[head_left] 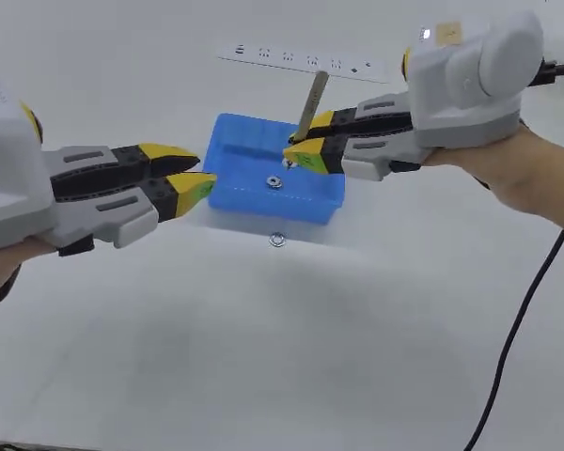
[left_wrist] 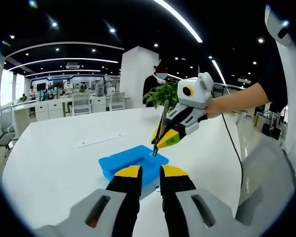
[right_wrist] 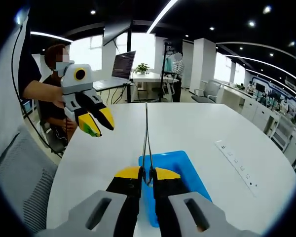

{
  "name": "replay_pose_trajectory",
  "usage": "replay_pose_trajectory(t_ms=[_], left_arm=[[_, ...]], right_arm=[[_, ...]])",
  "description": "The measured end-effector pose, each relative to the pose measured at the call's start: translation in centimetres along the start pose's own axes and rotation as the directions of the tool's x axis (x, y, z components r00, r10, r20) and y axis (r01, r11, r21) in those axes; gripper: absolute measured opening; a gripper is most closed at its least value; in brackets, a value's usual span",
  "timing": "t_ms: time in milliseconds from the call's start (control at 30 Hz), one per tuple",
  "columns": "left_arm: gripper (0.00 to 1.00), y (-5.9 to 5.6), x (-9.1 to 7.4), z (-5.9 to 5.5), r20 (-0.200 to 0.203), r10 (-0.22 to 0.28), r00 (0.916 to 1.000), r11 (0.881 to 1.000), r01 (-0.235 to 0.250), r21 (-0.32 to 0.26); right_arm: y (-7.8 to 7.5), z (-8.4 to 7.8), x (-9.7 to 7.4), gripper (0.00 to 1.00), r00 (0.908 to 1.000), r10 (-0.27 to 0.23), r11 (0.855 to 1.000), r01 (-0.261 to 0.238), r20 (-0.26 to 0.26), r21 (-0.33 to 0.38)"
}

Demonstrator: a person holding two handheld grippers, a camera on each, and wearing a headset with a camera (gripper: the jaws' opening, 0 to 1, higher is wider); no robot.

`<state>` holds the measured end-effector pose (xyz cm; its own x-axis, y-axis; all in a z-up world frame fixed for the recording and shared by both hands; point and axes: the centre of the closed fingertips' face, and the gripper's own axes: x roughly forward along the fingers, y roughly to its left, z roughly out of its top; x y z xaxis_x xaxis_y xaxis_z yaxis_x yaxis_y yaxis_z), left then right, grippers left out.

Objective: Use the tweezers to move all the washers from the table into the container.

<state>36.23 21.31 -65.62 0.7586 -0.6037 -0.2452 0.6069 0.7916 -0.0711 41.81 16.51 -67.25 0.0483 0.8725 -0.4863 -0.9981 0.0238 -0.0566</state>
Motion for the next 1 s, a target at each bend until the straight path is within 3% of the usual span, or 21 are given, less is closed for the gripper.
replay_pose_trajectory(t_ms=[533, 1000], left_arm=[[0.18, 0.2, -0.7, -0.7, -0.008, 0.010, 0.9999, 0.999, -0.011, -0.030], [0.18, 1.3, -1.4, -2.6, -0.037, 0.037, 0.9986, 0.997, -0.040, -0.068]], right_arm=[[-2.6, -2.3, 2.1, 0.09, 0.9995, -0.022, 1.000, 0.023, -0.021, 0.019], [-4.2, -5.0, 5.0, 0.09, 0.9991, -0.013, 0.999, 0.015, -0.040, 0.035]])
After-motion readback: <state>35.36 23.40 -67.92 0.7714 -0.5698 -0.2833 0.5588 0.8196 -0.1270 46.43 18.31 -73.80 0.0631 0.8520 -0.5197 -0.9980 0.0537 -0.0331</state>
